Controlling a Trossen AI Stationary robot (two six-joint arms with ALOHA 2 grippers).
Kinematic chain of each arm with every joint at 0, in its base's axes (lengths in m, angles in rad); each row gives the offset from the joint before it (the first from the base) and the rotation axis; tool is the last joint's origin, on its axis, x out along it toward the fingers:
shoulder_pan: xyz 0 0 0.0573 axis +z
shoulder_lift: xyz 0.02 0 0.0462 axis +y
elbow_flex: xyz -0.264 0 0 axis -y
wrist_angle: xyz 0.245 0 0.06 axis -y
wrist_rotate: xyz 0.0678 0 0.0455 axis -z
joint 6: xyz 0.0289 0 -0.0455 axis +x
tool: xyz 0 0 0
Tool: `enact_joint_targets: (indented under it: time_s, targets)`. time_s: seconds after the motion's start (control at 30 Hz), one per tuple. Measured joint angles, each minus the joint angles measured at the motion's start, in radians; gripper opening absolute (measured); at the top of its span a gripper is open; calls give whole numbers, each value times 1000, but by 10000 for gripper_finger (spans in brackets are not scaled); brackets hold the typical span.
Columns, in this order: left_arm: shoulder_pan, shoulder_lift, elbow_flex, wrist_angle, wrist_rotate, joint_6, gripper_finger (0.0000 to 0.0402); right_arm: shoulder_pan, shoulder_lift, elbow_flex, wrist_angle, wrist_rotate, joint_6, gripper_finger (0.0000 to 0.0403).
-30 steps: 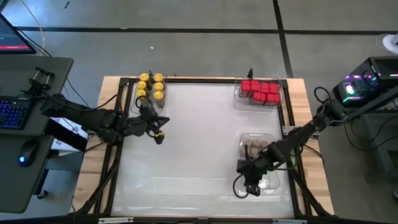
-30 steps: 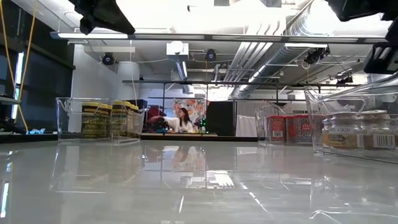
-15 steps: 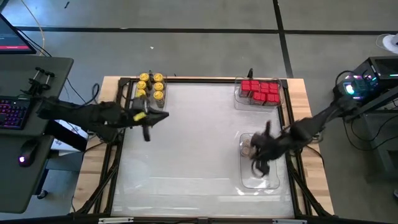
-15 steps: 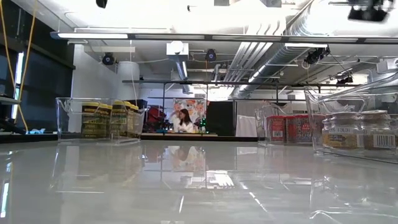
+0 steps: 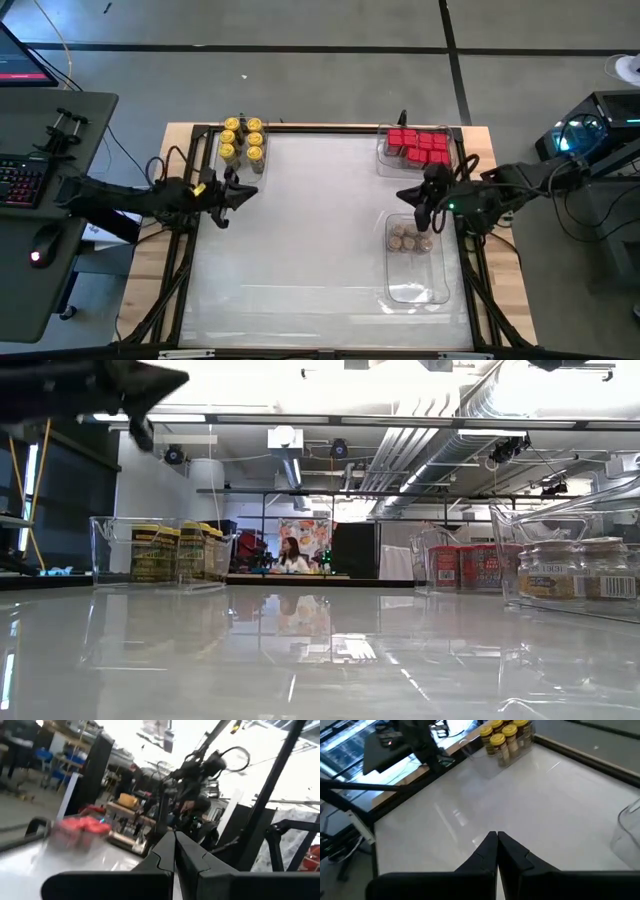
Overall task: Sort spices by type
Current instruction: Return to Home Position
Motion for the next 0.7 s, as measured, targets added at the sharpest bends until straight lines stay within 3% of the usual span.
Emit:
enact_joint_targets:
  time_s: [0.17, 0.27, 0.43, 0.6, 0.7]
  targets:
    - [8, -94, -126, 6, -25, -70, 0, -3, -7, 0, -4, -26, -2, 0]
    - [8, -124, -129, -101, -54, -97, 0, -3, -12, 0, -29, -47, -17, 0]
    - [8, -129, -128, -111, -56, -179, 0, 36, -33, -23, -82, -68, -24, 0]
    - [6, -128, -128, -114, -53, -286, 0, 95, -129, -178, -39, -16, 17, 0]
    - [6, -128, -128, -114, -53, -276, 0, 94, -221, -322, 154, 14, -31, 0]
